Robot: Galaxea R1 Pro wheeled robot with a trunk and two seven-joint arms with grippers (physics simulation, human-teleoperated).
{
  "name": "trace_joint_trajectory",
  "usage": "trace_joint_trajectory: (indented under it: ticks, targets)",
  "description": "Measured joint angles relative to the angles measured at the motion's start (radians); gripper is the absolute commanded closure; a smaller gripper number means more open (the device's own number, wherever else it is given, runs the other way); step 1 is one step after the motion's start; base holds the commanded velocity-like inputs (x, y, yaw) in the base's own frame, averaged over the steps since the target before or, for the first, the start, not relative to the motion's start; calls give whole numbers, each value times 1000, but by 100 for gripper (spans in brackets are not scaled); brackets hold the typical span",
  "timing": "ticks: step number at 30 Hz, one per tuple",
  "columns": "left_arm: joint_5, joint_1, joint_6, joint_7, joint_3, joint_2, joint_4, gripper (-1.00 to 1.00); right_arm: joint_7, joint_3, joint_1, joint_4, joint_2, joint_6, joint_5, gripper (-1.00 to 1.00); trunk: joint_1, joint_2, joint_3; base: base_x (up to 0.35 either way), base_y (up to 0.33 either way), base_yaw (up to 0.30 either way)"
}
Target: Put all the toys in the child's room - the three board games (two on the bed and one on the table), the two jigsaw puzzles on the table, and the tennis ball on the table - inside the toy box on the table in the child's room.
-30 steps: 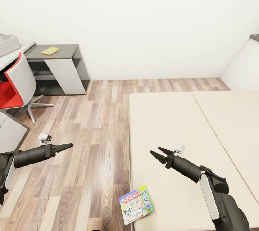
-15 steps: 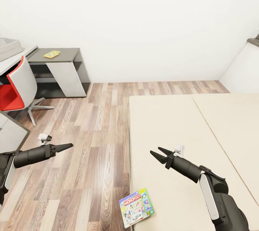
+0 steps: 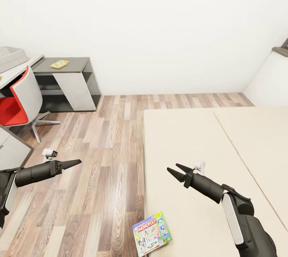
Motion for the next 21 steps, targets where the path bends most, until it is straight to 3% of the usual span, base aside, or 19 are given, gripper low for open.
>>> trace_joint_trajectory:
  ticks: [21]
  targets:
    - [0, 0, 0, 0, -1, 0, 0, -100, 0, 0, 0, 0, -1, 0, 0, -100, 0, 0, 35, 0, 0, 0]
